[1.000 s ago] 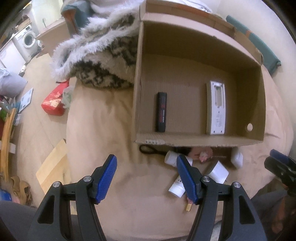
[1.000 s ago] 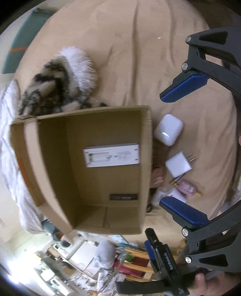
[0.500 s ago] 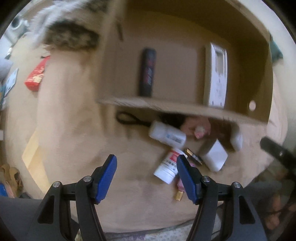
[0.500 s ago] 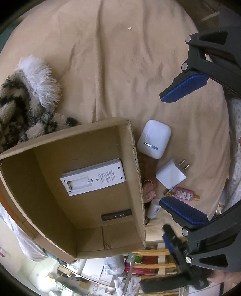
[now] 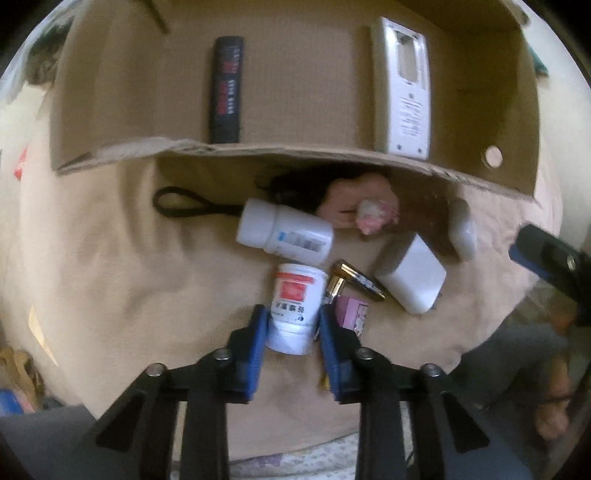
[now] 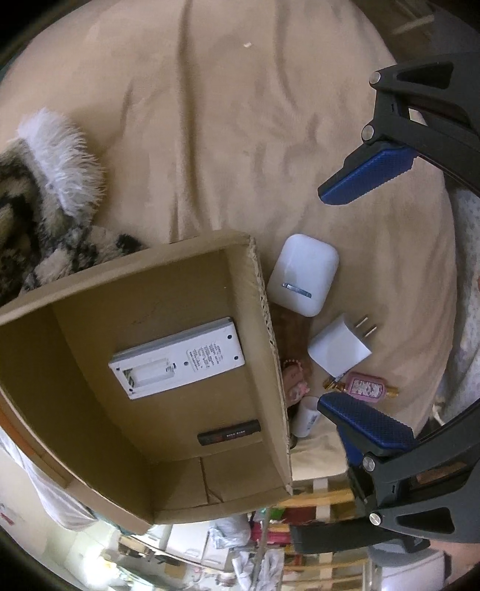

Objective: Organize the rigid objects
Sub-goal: 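Grasp the white pill bottle with the left tool while the right tool grasps the earbud case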

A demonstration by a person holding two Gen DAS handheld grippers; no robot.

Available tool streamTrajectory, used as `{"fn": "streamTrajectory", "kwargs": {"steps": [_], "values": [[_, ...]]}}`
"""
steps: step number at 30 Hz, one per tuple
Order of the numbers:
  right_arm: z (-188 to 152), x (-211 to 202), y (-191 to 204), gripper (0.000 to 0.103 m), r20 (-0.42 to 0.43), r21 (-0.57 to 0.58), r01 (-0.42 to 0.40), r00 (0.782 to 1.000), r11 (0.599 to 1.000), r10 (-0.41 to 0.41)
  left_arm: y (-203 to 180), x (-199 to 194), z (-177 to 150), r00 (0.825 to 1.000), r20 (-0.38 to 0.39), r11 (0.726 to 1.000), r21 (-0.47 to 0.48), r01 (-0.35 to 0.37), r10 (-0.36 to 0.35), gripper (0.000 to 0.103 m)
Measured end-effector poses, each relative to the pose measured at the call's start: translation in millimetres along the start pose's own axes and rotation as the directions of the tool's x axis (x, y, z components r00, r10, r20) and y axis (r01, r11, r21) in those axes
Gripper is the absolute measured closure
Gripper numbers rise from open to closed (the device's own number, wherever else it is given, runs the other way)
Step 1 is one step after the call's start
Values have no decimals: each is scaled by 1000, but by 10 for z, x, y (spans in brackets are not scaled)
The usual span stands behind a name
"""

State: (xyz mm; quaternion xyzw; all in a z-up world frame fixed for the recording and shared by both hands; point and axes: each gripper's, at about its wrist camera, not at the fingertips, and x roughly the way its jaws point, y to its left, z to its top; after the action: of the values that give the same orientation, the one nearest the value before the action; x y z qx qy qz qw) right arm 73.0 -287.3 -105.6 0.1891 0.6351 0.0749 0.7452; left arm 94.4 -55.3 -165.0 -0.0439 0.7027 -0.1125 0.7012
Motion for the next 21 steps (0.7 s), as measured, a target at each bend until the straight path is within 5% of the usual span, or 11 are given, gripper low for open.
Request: {"fn": "streamTrajectory", "kwargs": {"steps": [9,12,18,21], "values": [[130,260,-162,0,-81,87,-15,996,996,22,124,-305,-69,994,110,997,-74,-20,29,79],[144,397,-289,19,-113,167,-38,992,985,57,186,-440,-140,985,166,995,-98,-27,43,79],[207,500,-358,21,-93,210,-44,994,977,65,342,-547,-120,980,193,990,-137,-25,52,79],[218,504,-327,44,-86,179,12,996,984,4,336,-568,-135,978,200,990,-140,-28,56,79]]}}
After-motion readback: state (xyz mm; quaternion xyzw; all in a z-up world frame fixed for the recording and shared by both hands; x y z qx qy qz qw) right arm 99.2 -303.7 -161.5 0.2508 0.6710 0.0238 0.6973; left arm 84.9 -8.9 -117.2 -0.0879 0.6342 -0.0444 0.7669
